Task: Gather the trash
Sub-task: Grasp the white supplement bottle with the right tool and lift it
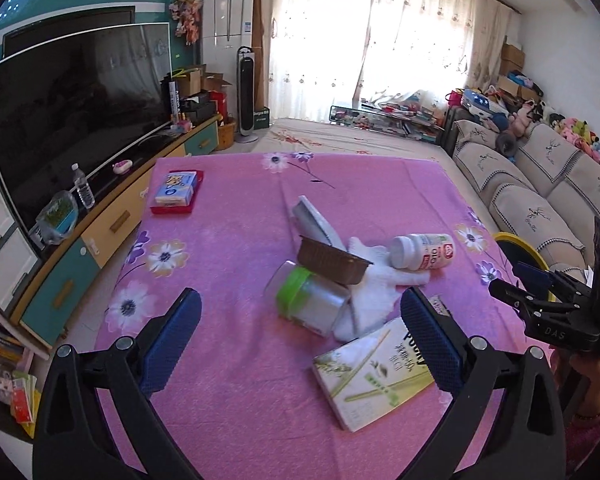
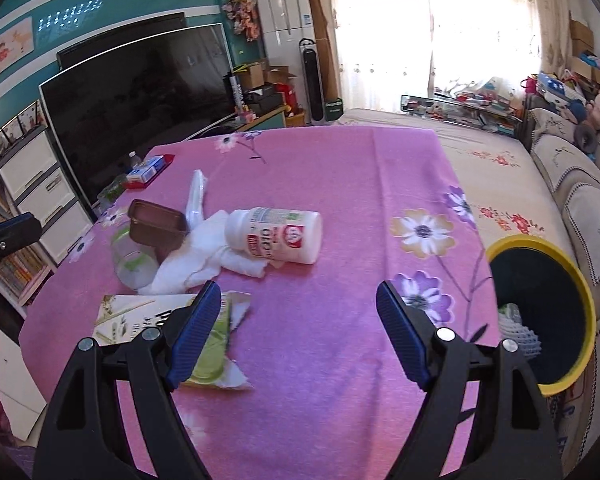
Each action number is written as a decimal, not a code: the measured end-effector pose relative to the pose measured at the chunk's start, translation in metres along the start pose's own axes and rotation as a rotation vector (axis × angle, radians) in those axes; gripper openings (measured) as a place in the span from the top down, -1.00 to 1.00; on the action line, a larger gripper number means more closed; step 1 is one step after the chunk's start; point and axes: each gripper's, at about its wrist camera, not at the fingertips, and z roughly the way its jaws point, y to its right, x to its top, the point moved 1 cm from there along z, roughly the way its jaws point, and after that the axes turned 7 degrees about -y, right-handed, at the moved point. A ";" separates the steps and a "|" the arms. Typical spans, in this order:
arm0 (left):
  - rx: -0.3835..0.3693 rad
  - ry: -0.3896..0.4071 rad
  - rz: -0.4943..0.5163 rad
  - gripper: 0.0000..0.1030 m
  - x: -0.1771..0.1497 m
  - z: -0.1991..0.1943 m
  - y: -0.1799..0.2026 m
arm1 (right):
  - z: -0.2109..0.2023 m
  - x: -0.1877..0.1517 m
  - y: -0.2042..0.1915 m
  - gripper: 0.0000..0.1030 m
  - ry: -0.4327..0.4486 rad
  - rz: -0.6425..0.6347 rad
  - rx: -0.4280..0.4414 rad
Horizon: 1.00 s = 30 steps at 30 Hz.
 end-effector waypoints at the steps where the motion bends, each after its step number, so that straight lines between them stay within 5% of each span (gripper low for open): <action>1: 0.003 0.001 -0.010 -0.91 -0.002 -0.001 -0.006 | 0.003 -0.001 -0.007 -0.47 -0.008 -0.013 0.013; 7: 0.018 0.015 -0.058 -0.91 -0.005 -0.005 -0.029 | 0.017 -0.014 -0.045 -0.47 -0.069 -0.084 0.060; 17: 0.005 0.005 -0.048 -0.91 -0.010 0.000 -0.031 | 0.021 -0.023 -0.052 -0.47 -0.136 -0.130 0.128; 22: 0.009 0.008 -0.028 -0.91 -0.009 -0.001 -0.021 | 0.027 0.026 -0.020 -0.47 -0.048 -0.071 -0.020; 30: 0.002 -0.006 -0.041 -0.91 -0.009 0.005 -0.022 | 0.081 0.057 -0.011 -0.66 -0.101 0.064 -0.003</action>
